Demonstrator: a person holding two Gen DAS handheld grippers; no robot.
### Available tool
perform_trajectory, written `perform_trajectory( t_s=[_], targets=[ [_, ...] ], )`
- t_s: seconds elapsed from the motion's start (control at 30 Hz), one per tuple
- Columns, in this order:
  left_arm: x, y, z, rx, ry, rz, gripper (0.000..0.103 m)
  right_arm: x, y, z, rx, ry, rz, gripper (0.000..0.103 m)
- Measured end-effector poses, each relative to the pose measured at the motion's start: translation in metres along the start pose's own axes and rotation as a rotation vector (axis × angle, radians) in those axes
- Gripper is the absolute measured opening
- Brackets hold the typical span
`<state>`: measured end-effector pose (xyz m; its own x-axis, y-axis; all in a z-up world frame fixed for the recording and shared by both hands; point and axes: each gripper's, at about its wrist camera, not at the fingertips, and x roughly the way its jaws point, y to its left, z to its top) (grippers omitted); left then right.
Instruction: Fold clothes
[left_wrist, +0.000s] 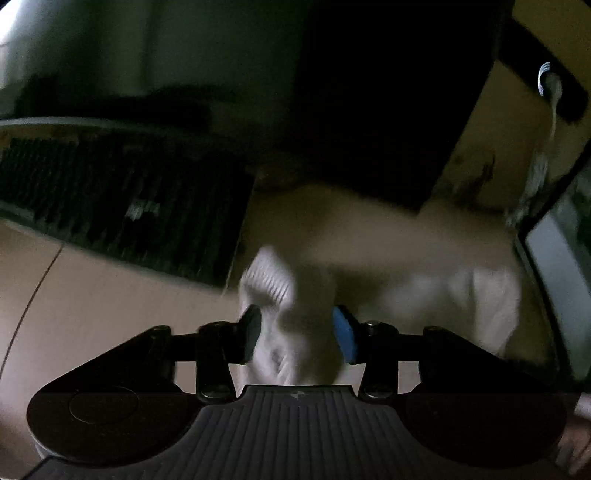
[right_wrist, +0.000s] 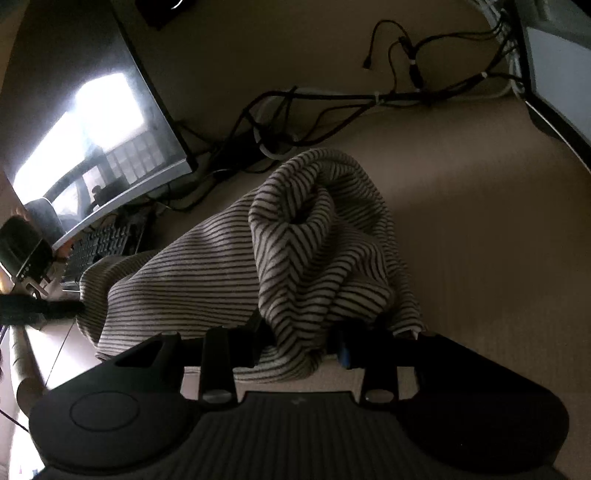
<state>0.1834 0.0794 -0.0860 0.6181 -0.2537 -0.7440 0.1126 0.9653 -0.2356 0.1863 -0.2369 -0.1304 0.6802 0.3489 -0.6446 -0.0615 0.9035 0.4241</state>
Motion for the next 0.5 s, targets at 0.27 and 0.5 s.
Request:
perform_trajectory(
  t_s=[0.27, 0.5],
  targets=[
    [0.037, 0.004, -0.032, -0.050, 0.013, 0.014, 0.028, -0.010, 0.007, 0.009, -0.106, -0.018, -0.033, 0.040],
    [0.031, -0.008, -0.049, 0.060, -0.061, 0.041, 0.032, -0.082, 0.055, 0.033, -0.455, -0.265, -0.136, 0.041]
  ],
)
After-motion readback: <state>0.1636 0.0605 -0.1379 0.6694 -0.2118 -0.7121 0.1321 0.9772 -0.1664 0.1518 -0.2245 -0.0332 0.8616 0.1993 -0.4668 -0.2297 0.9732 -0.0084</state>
